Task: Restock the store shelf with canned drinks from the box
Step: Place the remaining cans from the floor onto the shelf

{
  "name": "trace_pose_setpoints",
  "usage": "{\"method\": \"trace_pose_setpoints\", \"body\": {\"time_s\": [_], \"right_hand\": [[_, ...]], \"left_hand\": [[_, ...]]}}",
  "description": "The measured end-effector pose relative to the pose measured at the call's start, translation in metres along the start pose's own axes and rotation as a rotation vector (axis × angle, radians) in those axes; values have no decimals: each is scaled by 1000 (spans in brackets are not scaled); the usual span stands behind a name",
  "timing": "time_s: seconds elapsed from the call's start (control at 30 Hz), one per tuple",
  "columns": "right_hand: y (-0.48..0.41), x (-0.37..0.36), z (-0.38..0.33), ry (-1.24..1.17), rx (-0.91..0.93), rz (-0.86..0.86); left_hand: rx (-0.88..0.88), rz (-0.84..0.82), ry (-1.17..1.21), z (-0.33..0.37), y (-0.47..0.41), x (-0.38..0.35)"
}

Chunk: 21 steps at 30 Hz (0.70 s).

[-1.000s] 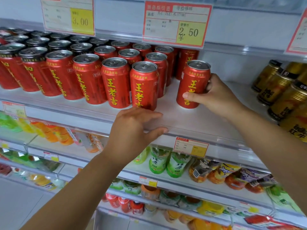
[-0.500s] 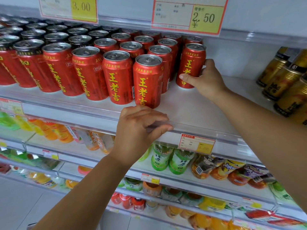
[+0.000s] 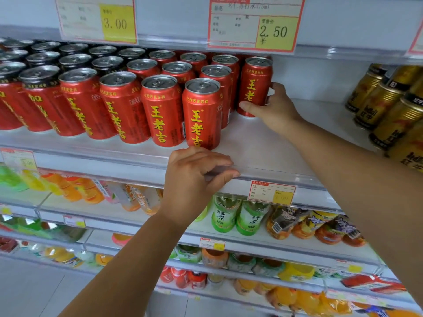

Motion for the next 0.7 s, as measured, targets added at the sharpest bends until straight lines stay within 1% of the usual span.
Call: {"method": "trace_pose_setpoints", "body": {"time_s": [0.07,0.13,0.2,0.27,0.37,0.43,0.47,0.53,0.6,0.7], "right_hand": [[15,10,-1,16,-55,27],[41,24,0,25,-57,101],[76,39,5,-65,-2,208],[119,56,19,-204,58,324],[191,81,56,-278,61,463],[235,97,95,-274,-14,520],[255,106,117,-272,-68,530],[291,124,170,-275,-205,536],[329,143,225,-269,-337,556],[386,169,308,-243,-549,571]], "left_hand": [[11,-6,17,1,-1,2],[32,-7,7,5,-2,6],[30,12,-25,16,-4,10],[-22,26,-21,37,-6,10],[-108,-24,100,84,1,-10],[-96,-134,263,120,18,-37],[-66,-219,340,137,28,-55],[33,-440,455,168,57,-95],[140,-651,521,200,89,-137],[262,-899,557,248,137,-194]]}}
Point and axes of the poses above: each hand's wrist, its own y-axis away from the middle knuckle, its own x-axis out of the back of the hand, z = x × y, the point moved 1 cm from there along -y, towards the middle knuckle, and after that the axes turned 11 degrees about -x, right-handed, at the moved point
